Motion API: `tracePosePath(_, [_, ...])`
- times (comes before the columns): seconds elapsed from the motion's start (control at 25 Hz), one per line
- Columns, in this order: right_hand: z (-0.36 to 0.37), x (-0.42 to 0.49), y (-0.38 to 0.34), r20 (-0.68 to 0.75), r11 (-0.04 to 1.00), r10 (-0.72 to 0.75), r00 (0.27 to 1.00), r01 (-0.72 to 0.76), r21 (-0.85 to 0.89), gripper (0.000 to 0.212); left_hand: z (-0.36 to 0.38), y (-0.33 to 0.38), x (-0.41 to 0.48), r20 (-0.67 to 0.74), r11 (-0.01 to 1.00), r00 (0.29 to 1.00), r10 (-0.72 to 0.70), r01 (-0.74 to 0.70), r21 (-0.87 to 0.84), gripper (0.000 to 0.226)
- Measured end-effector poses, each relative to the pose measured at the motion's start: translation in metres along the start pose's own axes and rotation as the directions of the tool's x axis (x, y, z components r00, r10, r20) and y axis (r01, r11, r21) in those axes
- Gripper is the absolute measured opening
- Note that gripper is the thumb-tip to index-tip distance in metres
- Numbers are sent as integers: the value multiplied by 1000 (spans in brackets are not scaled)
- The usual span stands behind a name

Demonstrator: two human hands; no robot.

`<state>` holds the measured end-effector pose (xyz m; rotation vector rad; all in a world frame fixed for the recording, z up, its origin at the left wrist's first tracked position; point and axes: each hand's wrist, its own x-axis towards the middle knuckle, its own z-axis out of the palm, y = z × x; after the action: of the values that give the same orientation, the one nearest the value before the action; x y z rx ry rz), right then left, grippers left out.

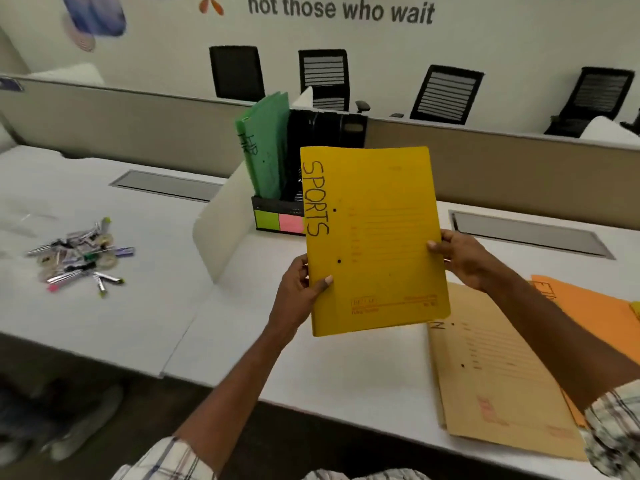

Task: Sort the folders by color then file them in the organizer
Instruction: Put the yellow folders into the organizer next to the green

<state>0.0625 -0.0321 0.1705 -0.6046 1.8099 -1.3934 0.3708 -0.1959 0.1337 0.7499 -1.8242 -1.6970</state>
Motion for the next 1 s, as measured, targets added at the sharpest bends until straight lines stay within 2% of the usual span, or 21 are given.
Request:
tracePosePath(0.12, [40, 31, -28, 75, 999, -42, 996, 42, -1, 39, -33, 4, 0, -35, 1000, 999, 27, -28, -12, 43])
tracePosePath(0.24, [73, 57, -51, 113, 992, -124, 986, 124, 15, 45, -51, 3, 6, -83, 991, 990, 110, -103, 91, 36])
tracePosePath(0.36, [94, 83, -79, 125, 986, -166, 978, 168, -4, 46, -55, 2, 21, -203, 958, 951, 231, -187, 217, 25])
tracePosePath(0.52, [115, 129, -136, 169, 978, -204, 964, 209, -11, 43, -59, 13, 58, -305, 927, 893, 331, -248, 280, 27])
tracePosePath(0.64, [137, 159, -182, 218, 962, -272, 937, 263, 66, 51, -59, 24, 92, -390, 928, 856, 339, -235, 290, 37])
tracePosePath(0.76, [165, 176, -217, 211, 930, -362, 908, 339, 140, 63, -61, 32, 123, -471, 924, 806, 358, -235, 300, 30])
tracePosePath(0.88, [196, 188, -245, 171, 902, -426, 888, 403, 155, 57, -60, 34, 148, -446, 923, 817, 365, -255, 288, 19])
tracePosePath(1.0, [225, 194, -270, 206, 904, -426, 881, 408, 124, 51, -62, 36, 176, -447, 938, 830, 335, -249, 241, 15])
